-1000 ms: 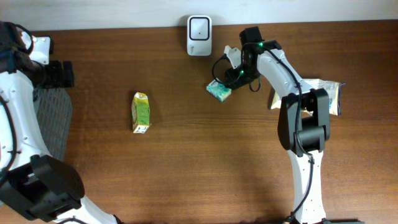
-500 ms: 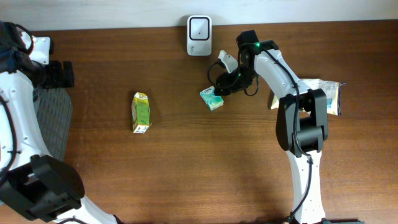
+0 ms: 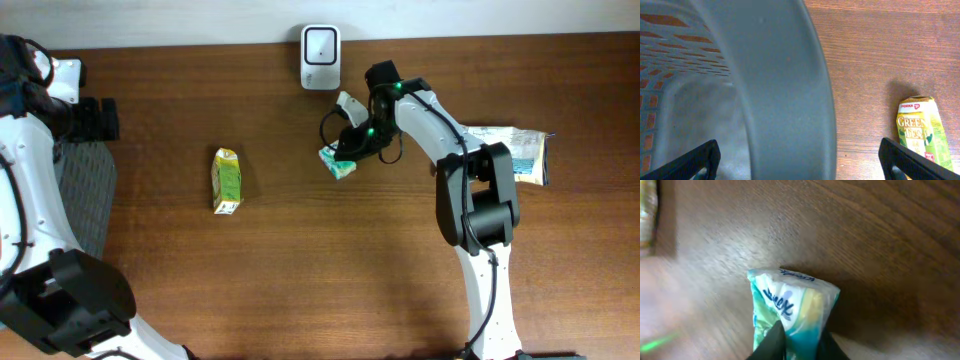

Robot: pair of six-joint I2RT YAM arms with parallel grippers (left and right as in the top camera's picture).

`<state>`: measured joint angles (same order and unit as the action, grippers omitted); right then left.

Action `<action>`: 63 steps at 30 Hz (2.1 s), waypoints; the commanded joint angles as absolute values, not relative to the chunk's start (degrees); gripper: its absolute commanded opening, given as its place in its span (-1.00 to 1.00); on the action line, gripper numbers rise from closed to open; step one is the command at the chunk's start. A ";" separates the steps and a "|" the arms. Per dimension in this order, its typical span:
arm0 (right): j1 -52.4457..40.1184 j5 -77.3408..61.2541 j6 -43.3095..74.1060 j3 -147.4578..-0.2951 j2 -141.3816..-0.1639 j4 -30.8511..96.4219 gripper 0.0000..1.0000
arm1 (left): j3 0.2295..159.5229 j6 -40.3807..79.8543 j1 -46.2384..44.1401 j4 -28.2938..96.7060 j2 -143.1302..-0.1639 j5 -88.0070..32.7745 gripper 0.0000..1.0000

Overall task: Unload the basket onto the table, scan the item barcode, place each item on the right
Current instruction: 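Carry the tissue pack up and hold it over the scanner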

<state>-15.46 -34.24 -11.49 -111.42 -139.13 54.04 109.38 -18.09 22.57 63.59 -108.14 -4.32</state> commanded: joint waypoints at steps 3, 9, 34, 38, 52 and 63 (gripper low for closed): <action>-13.74 -55.40 -10.00 -114.34 -138.72 60.12 -0.91 | 109.16 -18.96 22.72 63.70 -108.31 -4.75 0.98; -8.08 -88.92 -8.21 -116.29 -137.29 61.63 -0.92 | 109.16 -18.96 22.81 63.70 -108.31 -4.75 0.98; -19.44 -8.97 13.21 -152.48 -136.20 55.33 -0.92 | 109.16 -18.96 22.79 63.70 -108.31 -4.75 0.98; -26.59 24.27 -10.24 -152.22 -139.72 46.98 -0.92 | 109.16 -18.96 22.79 63.72 -108.31 -4.75 0.98; -24.60 25.08 -36.21 -152.05 -154.71 29.32 -0.92 | 109.16 -18.96 22.79 63.72 -108.31 -4.75 0.98; -26.61 25.10 -36.21 -152.05 -154.45 29.39 -0.92 | 109.16 -18.96 22.79 63.72 -108.31 -4.75 0.98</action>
